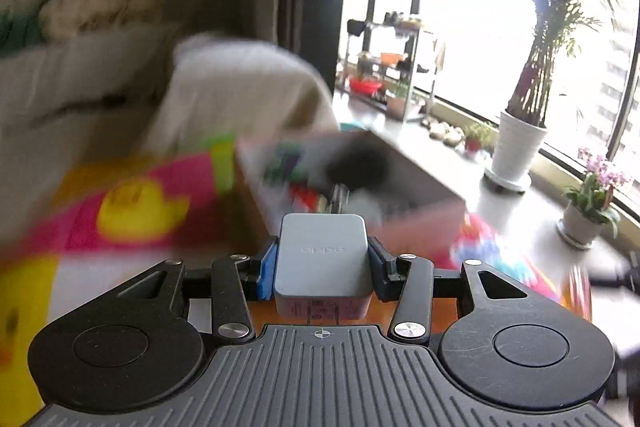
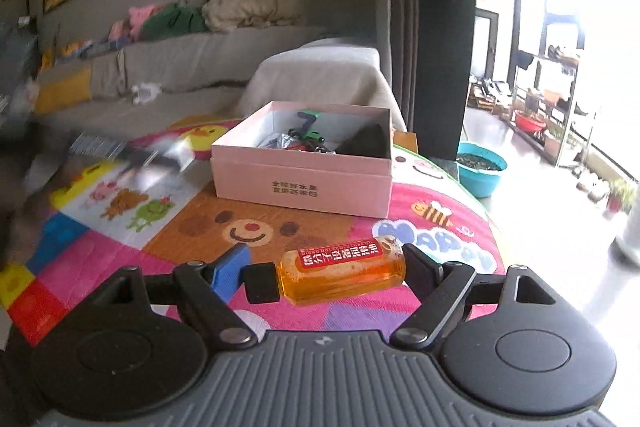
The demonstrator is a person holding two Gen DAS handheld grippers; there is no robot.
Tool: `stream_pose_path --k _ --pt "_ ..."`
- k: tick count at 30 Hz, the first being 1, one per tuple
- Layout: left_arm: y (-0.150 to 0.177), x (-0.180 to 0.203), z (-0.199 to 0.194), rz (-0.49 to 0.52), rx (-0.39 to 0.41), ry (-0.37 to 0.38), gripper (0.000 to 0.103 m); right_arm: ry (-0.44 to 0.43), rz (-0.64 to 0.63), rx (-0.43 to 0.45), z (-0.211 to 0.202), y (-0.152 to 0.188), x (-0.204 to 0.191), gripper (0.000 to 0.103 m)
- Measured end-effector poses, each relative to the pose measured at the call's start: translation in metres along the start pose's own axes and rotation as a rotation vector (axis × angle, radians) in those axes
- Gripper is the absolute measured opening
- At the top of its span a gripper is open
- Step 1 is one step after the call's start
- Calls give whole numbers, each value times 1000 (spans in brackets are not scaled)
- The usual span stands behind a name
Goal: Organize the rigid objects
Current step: 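Drop the white cube and orange bottle into the pink box with both grippers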
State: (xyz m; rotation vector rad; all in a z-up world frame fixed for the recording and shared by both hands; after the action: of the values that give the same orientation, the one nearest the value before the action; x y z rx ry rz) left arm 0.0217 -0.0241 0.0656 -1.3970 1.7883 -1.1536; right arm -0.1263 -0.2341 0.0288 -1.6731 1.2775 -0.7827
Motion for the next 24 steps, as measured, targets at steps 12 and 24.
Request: stream_pose_path --k 12,24 --pt "-9 8 113 41 -166 -76 52 -19 133 -35 15 28 32 82" --pt "1 -34 -5 -102 42 -69 48 14 39 -36 31 -3 23 82"
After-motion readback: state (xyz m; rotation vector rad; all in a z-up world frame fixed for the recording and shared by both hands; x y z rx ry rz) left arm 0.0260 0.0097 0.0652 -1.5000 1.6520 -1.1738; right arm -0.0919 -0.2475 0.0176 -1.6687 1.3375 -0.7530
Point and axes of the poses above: each gripper's, at about its wrist camera, not at the fingertips, and z roughly the way its jaws point, x to its right, y to its underside, the point moved 2 cm from there along z, roughly the way its jaws point, and after that the axes turned 3 degrees about x, right-handed, at the moved point
